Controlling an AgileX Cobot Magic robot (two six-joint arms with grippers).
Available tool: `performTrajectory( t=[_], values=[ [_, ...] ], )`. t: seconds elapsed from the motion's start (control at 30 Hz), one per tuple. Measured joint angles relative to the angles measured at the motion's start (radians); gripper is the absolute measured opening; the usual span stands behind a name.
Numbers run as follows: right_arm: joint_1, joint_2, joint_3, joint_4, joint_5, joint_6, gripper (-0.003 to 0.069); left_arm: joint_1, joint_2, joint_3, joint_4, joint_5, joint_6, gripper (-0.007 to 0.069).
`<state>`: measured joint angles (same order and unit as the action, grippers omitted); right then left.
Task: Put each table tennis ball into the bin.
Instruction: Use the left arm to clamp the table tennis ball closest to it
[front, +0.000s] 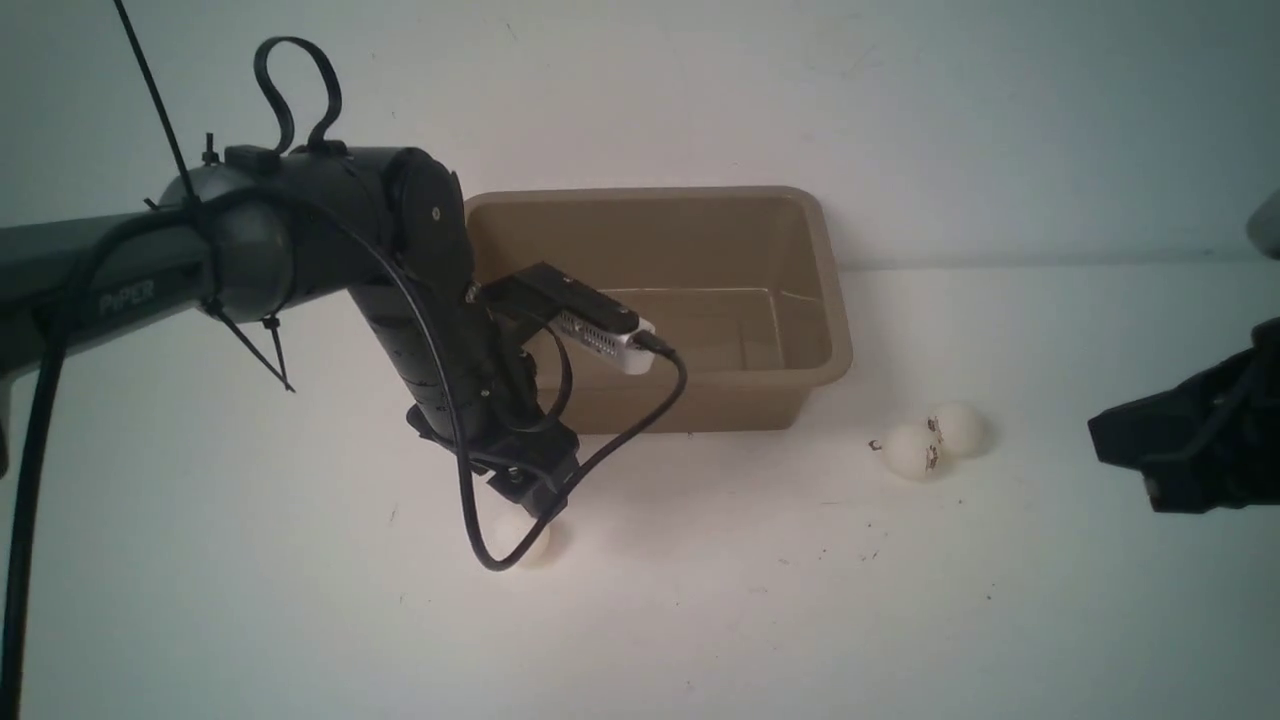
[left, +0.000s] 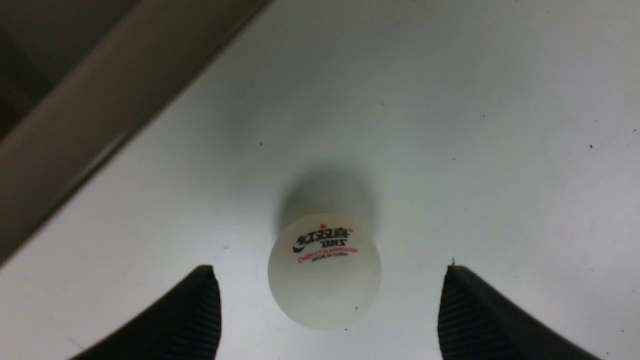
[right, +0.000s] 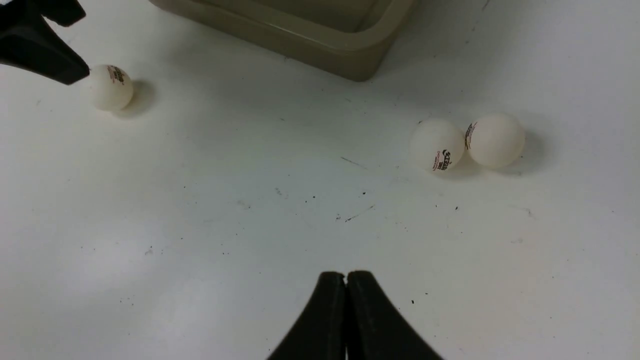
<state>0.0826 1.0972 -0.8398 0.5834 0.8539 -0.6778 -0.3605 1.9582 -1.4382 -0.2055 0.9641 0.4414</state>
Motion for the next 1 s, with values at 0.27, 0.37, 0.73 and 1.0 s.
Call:
performTrajectory(
  t=[0.27, 0.37, 0.73, 1.0],
  values=[
    [0.000, 0.000, 0.000, -0.001, 0.000, 0.000, -0.0010, 0.000, 0.020, 0.000, -0.002, -0.004, 0.000, 0.0520],
    [0.000, 0.000, 0.000, -0.001, 0.002, 0.000, -0.0010, 0.000, 0.020, 0.000, -0.004, -0.004, 0.000, 0.0512],
    [0.000, 0.000, 0.000, -0.001, 0.007, 0.000, -0.0010, 0.000, 0.046, 0.000, -0.012, 0.000, 0.000, 0.0499],
    [0.000, 0.000, 0.000, -0.001, 0.010, 0.000, -0.0010, 0.000, 0.058, 0.000, -0.015, 0.000, 0.000, 0.0499]
  ],
)
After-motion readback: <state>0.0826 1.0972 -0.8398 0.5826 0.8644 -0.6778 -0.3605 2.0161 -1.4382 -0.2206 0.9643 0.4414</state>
